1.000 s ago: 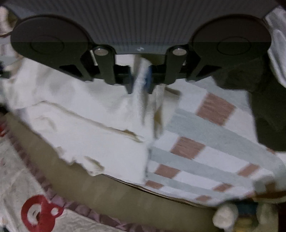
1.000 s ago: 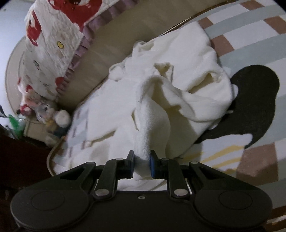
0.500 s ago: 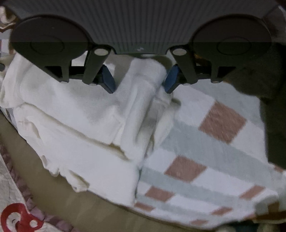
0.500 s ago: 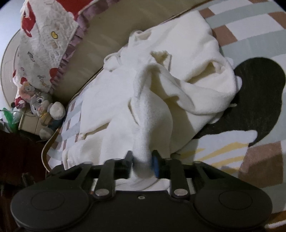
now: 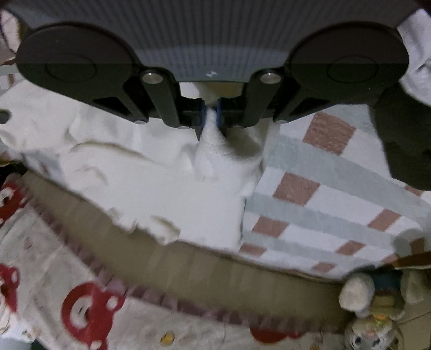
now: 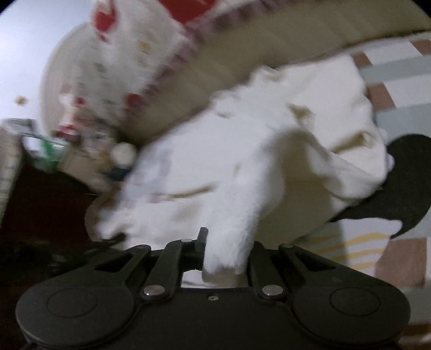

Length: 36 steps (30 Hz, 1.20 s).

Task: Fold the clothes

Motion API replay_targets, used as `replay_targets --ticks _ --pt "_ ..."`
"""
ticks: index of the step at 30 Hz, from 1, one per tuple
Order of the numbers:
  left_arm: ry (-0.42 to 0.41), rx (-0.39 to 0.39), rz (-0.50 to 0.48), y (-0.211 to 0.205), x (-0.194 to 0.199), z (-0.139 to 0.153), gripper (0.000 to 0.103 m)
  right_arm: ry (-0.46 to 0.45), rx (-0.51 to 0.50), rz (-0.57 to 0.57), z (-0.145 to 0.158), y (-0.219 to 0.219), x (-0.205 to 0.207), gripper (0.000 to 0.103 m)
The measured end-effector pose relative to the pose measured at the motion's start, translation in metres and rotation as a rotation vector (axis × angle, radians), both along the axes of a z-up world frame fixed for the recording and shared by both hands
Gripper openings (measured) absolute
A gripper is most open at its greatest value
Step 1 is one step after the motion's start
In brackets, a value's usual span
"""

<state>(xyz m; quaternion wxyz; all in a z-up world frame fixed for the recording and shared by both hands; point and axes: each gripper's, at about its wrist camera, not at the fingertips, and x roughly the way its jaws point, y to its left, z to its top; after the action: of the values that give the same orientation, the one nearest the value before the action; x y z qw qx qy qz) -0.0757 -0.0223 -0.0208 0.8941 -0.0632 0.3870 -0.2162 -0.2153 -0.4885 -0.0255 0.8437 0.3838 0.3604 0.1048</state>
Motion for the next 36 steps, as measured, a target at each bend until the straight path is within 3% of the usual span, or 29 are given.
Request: replay_targets --ticks 5,8,10,15,19,23,26,29,31,32,33,34,36 --pt "0.0 -0.066 0.028 0.033 -0.029 0.033 0.007 -0.077 0.113 0.021 0.054 -0.001 -0.059 0.012" --pt "0.006 -0.033 0.005 0.043 -0.039 0.033 0.007 -0.066 0.019 -0.012 0.066 0.0 -0.081 0.012" --pt "0.01 0.032 -0.001 0.038 -0.046 0.025 0.007 -0.019 -0.041 -0.044 0.057 0.007 -0.084 0.012" --pt "0.016 0.098 -0.036 0.032 -0.06 0.021 0.007 0.018 0.063 -0.069 0.03 0.012 -0.091 0.012" --pt "-0.044 0.117 -0.057 0.022 -0.052 0.027 0.007 0.028 0.043 -0.088 0.027 0.002 -0.087 0.012" --pt "-0.072 0.15 -0.088 -0.017 0.017 0.039 0.007 0.042 0.013 -0.126 0.022 -0.028 -0.053 0.012" --pt "-0.094 0.171 -0.108 -0.047 0.07 0.05 0.007 0.008 -0.014 -0.118 0.04 -0.055 -0.003 0.012" --pt "-0.156 0.134 -0.064 -0.09 0.149 0.072 0.009 -0.025 -0.085 -0.133 0.065 -0.085 0.059 0.012" --pt "-0.254 0.046 -0.061 -0.11 0.185 0.082 0.014 -0.024 -0.119 -0.241 0.066 -0.112 0.097 0.015" --pt "-0.264 0.006 -0.072 -0.116 0.2 0.082 0.028 -0.024 -0.135 -0.296 0.067 -0.125 0.117 0.032" --pt "-0.246 -0.017 -0.058 -0.119 0.211 0.08 0.049 -0.023 -0.151 -0.351 0.067 -0.138 0.136 0.047" --pt "-0.225 -0.027 -0.004 -0.118 0.214 0.073 0.056 -0.016 -0.193 -0.417 0.062 -0.147 0.145 0.058" --pt "-0.18 -0.051 0.048 -0.11 0.211 0.049 0.058 -0.026 -0.219 -0.469 0.047 -0.155 0.143 0.058"
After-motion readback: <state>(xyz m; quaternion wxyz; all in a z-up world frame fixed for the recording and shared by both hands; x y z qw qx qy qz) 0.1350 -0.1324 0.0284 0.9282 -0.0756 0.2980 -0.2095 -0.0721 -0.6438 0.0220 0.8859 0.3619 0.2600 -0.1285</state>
